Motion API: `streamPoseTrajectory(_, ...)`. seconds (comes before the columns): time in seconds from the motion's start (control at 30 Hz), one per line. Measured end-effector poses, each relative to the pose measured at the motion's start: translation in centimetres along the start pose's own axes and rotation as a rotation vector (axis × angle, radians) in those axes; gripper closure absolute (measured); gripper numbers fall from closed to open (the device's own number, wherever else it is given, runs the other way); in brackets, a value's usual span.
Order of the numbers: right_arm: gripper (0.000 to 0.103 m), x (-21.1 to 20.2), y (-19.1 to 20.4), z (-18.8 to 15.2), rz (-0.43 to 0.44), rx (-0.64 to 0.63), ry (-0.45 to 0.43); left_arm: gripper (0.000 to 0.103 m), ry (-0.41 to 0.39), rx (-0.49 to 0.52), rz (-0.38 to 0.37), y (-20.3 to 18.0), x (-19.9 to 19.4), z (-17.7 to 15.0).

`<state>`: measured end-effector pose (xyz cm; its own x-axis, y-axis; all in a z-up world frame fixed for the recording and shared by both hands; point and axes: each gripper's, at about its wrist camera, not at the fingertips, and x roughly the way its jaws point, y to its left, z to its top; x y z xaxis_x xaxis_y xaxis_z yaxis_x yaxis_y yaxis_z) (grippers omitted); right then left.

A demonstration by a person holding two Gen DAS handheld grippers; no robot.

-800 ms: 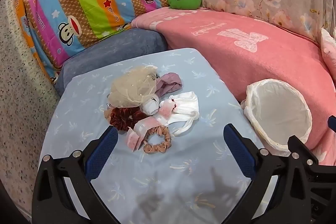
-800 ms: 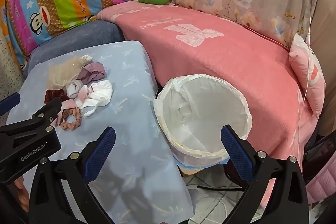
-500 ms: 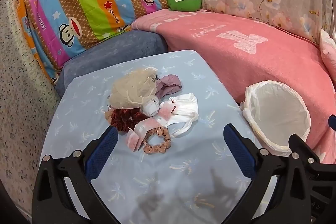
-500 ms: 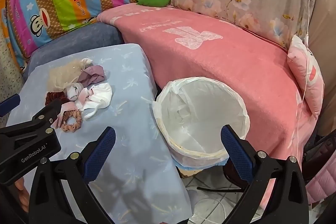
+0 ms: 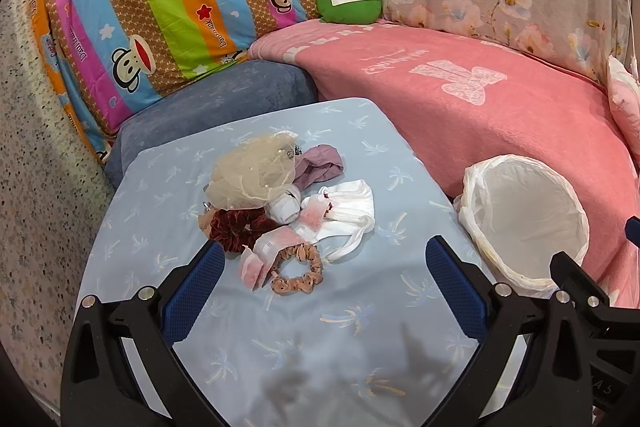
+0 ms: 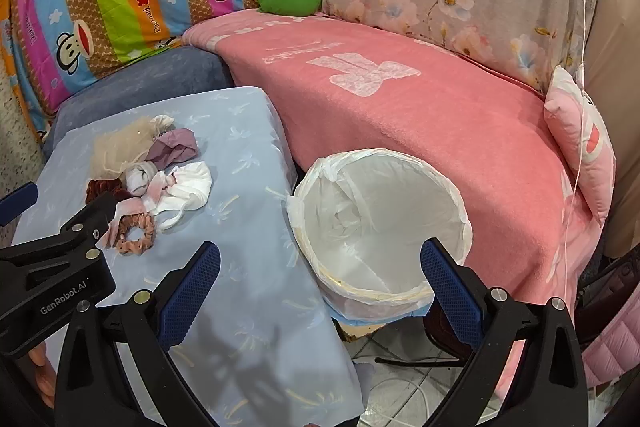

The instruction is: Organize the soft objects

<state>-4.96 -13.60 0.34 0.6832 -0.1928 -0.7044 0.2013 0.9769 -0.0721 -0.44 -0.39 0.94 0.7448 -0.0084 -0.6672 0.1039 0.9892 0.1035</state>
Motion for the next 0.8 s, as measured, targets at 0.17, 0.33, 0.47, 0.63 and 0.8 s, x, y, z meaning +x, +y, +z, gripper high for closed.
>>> streamPoseTrajectory(0.17, 0.006, 0.0, 0.0, -0.1, 0.000, 0.001, -0.003, 0.007, -0.005, 0.002, 0.000, -0.1, -0.1, 0.1)
streamPoseTrajectory(0.33, 0.006, 0.0, 0.2, -0.2, -0.001, 0.001, -0.005, 0.007, -0.009, 0.003, 0.000, -0.1, -0.1, -0.1)
streamPoseTrajectory(0.47, 0.006, -0.4, -0.2, 0.4, -0.001, 0.003, -0.006, 0.007, -0.011, 0.000, 0.001, 0.1, -0.1, -0.1)
streamPoseTrajectory(0.63, 0.006, -0.5, -0.3, 0.6, -0.003, 0.001, -0.009, 0.007, -0.012, -0.001, 0.001, 0.1, -0.2, -0.1)
streamPoseTrajectory(0.8, 0.006, -0.7, -0.2, 0.8, -0.007, -0.001, -0.015, 0.007, -0.014, -0.001, 0.003, 0.2, -0.2, -0.1)
